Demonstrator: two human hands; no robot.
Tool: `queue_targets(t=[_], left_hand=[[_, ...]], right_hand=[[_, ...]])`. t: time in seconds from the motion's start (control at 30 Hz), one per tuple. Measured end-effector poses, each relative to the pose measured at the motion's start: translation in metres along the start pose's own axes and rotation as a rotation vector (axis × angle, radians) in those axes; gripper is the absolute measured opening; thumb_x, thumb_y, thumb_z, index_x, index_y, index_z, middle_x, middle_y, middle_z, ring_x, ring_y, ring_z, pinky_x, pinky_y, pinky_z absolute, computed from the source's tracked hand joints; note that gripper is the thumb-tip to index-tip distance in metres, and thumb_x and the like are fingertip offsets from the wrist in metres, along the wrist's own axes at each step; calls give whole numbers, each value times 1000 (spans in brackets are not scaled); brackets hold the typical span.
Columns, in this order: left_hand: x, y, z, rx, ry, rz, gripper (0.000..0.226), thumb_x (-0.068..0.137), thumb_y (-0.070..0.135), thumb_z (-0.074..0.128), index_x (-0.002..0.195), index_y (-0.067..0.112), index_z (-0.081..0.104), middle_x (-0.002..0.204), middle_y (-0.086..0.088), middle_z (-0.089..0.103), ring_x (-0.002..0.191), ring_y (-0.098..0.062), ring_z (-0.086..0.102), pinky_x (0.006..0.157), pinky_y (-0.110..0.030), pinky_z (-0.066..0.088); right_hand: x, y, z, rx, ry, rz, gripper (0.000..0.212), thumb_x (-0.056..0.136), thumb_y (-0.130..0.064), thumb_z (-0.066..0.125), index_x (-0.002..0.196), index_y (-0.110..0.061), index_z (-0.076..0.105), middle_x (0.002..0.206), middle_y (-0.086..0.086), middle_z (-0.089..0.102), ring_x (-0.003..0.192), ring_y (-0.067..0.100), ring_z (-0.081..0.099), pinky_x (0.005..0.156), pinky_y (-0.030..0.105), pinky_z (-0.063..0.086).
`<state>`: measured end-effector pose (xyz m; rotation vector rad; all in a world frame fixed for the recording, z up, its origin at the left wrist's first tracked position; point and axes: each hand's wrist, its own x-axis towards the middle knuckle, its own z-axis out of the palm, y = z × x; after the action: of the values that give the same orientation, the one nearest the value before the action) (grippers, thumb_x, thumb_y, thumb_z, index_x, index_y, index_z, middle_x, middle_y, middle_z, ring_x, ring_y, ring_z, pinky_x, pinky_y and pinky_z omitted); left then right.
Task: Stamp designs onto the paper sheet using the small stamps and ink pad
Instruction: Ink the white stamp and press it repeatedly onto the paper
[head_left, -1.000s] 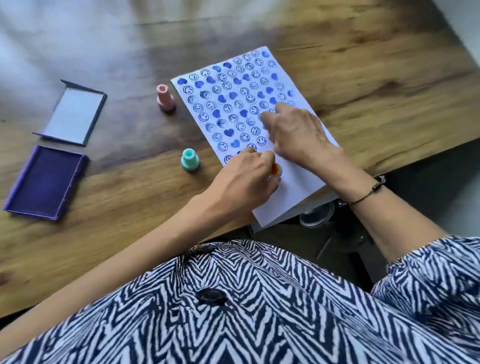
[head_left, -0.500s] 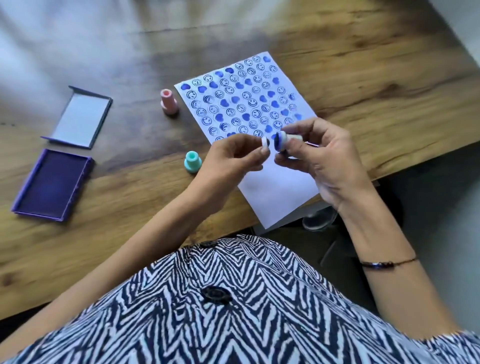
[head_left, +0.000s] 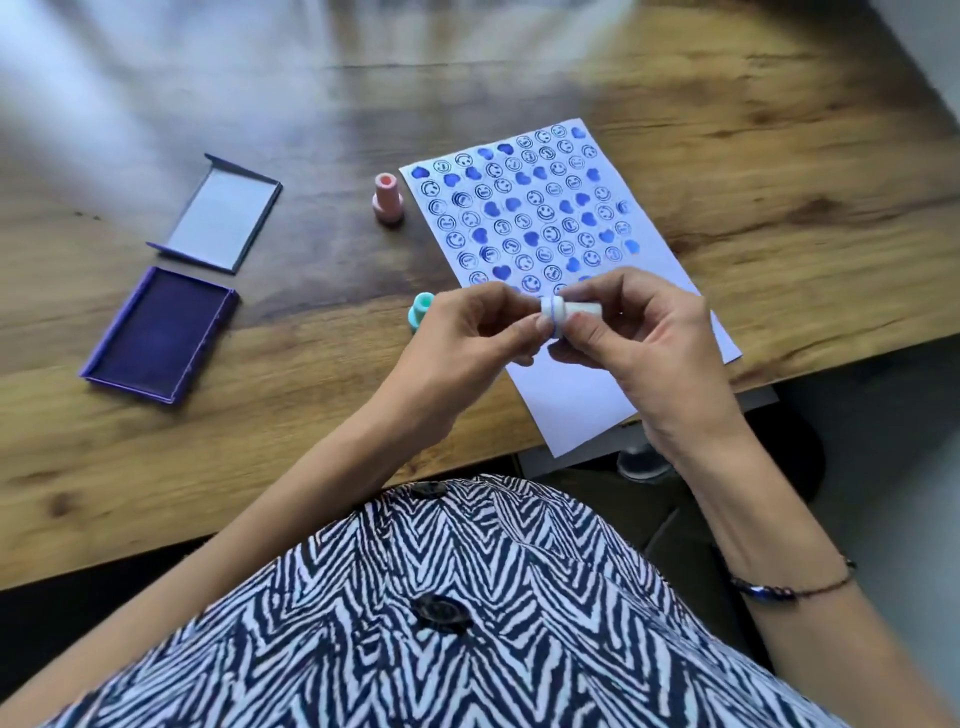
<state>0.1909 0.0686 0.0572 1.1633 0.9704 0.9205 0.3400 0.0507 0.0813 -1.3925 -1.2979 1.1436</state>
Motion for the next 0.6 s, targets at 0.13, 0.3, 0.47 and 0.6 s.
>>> queue_targets(t=[0.13,0.3,0.47,0.6], left_hand=[[-9,-6,-3,82,-30,-6,14,79,17,65,85,4,64,66,0,60,64,-11,53,67,-28,45],[-9,-6,-8,128,-48,-20,21,72,32,65,78,12,65,65,-4,60,66,-17,53,68,-40,43],[-11,-3,-11,87,-42,-15,14,78,19,66,82,6,65,65,-3,60,65,-16,54,71,-37,45],[-21,10,-28,-144,57,26,16,75,16,62,88,6,65,71,-6,63,63,-13,54,64,-23,49]], right_hand=[[-15,8,8,40,17,30,8,74,-16,72,80,-16,67,68,-7,71,65,14,70,65,26,60],[-21,12,16,103,64,49,10,73,-20,73,79,-17,65,68,-7,71,65,16,70,64,25,59],[-18,8,20,89,67,41,9,77,-12,68,76,-20,65,66,-8,70,64,13,69,65,25,59],[-2,-18,38,-46,40,-107,7,78,-12,64,81,-18,64,71,0,69,66,22,70,68,40,61]])
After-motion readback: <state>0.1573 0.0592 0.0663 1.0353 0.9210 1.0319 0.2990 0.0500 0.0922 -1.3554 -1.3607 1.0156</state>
